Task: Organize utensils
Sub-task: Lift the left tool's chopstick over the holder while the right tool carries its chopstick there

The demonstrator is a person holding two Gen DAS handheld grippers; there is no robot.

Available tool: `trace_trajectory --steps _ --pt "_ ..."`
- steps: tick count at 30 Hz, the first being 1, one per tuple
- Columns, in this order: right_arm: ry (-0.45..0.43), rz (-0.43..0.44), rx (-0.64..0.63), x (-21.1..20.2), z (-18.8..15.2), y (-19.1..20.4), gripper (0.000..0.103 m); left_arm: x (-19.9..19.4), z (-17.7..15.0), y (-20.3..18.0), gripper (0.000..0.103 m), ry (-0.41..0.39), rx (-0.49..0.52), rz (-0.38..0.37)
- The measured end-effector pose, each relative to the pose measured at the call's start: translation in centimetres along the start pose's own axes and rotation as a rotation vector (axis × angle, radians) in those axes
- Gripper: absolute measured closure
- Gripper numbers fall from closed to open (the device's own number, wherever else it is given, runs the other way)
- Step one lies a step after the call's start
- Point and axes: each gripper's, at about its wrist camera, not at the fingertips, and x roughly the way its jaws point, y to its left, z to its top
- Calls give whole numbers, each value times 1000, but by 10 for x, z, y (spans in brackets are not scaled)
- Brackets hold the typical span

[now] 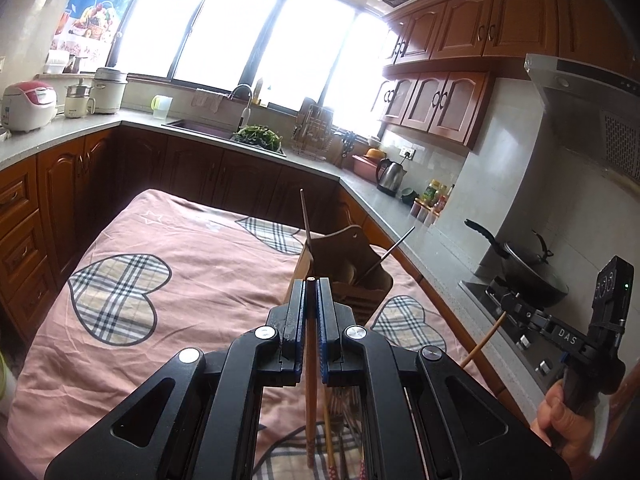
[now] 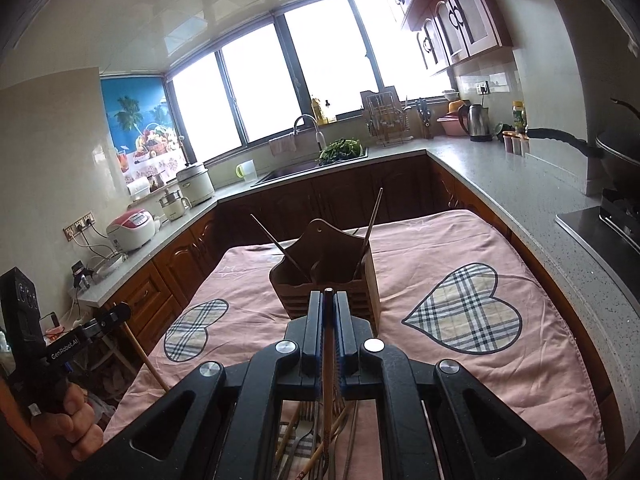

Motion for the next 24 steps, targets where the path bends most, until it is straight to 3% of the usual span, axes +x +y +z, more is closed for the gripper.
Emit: trace_trajectory --steps 13,24 --pt "-141 8 17 15 49 -5 98 24 59 -19 99 -208 45 -20" --pt "-264 -10 35 37 97 -16 98 66 101 -31 99 -310 67 -35"
